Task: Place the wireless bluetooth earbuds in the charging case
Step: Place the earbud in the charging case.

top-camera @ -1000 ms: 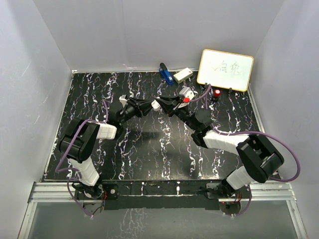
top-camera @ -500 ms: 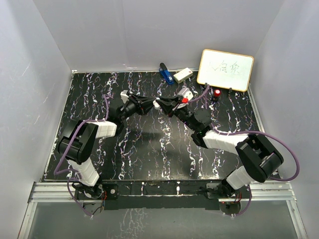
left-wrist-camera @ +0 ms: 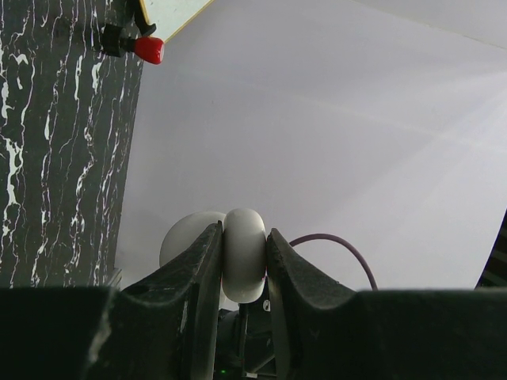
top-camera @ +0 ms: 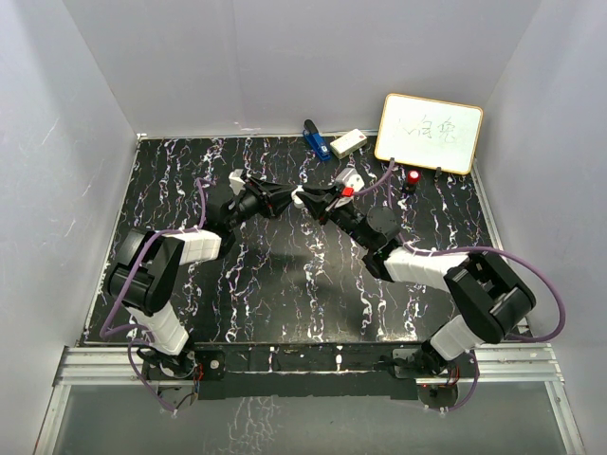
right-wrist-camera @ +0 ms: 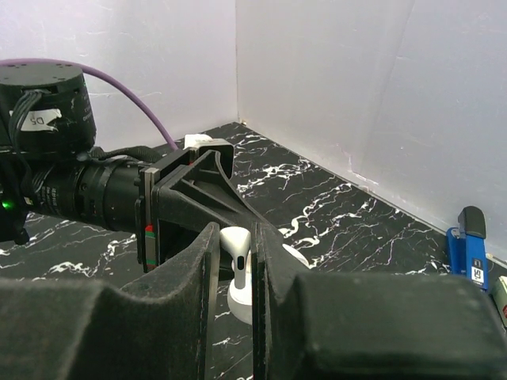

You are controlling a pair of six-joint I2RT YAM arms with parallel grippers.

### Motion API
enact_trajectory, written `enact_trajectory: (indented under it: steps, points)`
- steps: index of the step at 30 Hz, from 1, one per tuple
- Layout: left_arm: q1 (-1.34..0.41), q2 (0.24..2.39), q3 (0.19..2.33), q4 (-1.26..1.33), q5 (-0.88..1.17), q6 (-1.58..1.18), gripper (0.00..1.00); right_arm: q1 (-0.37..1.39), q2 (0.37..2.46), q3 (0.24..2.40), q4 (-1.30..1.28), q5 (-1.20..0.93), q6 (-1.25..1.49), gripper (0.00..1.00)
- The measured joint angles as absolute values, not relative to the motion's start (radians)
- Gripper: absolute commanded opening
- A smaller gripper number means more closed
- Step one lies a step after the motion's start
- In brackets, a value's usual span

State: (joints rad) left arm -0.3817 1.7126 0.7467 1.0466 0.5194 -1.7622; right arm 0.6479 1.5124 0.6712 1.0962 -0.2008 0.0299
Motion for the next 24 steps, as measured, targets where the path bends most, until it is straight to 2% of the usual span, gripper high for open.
enact_trajectory:
  steps: [24]
  points:
    - [-0.395,1.713,0.753,1.064,0.539,-1.774,0.00,0.648,1.530,0.671,1.096,-0.167,0.027,0.00]
